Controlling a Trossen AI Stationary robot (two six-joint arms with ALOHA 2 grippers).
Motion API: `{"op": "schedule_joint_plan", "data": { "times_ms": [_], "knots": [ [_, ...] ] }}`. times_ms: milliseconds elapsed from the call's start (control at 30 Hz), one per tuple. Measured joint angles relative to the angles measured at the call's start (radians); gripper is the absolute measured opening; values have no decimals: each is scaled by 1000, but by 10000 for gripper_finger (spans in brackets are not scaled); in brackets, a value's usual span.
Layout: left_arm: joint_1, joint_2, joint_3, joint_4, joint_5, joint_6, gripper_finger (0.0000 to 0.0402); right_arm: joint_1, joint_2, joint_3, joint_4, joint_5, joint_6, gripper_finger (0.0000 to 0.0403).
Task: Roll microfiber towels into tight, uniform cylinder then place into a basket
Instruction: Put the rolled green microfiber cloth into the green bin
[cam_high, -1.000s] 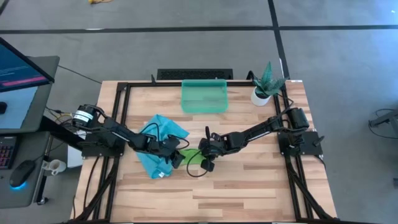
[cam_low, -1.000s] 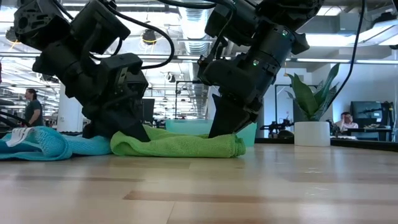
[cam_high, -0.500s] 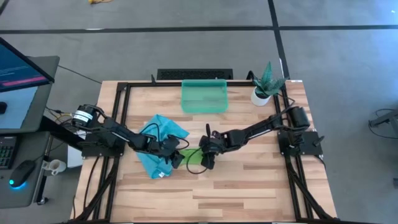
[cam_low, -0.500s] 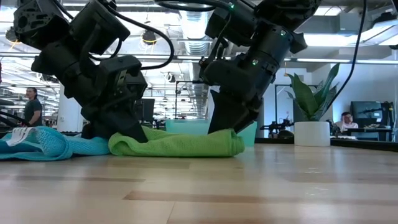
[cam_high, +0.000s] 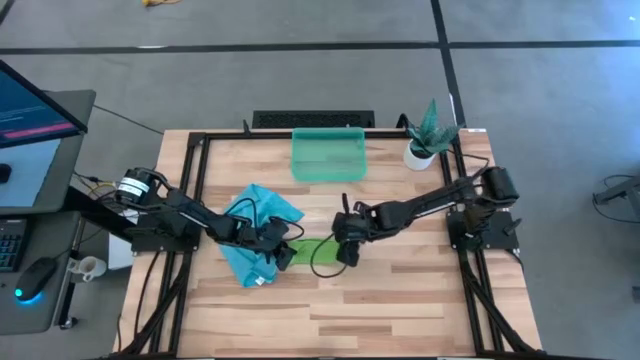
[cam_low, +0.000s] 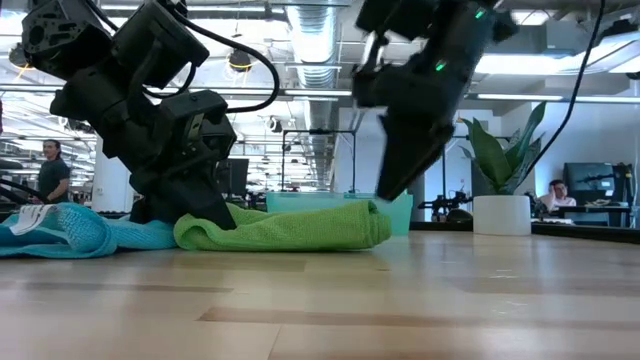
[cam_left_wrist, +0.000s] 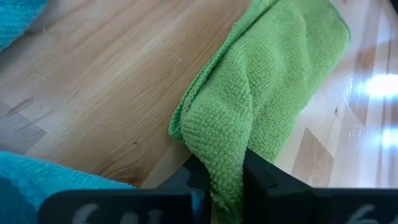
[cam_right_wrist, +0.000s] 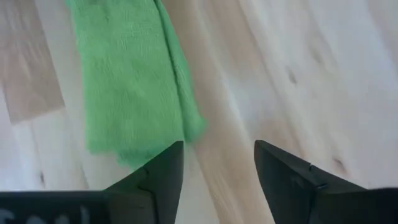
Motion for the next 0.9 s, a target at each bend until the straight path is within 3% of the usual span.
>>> {"op": "schedule_joint_plan", "data": {
  "times_ms": [167, 300, 367, 500, 667, 900],
  "knots": [
    [0, 0, 0, -6, 0, 1, 31, 38, -96, -5, -191, 84, -2, 214],
    [0, 0, 0, -15, -1, 5, 31, 60, -203, -111, -153, 94, 30, 208],
    [0, 0, 0, -17, -7, 5, 31, 68, -258, -214, -53, 94, 91, 204],
    [0, 0, 0, -17, -8, 8, 31, 85, -329, -438, 333, 89, 237, 196],
    [0, 0, 0, -20, -9, 15, 32, 87, -336, -602, 788, 86, 385, 190],
    [0, 0, 0, -22, -9, 15, 32, 74, -303, -611, 844, 86, 383, 205]
  ]
}}
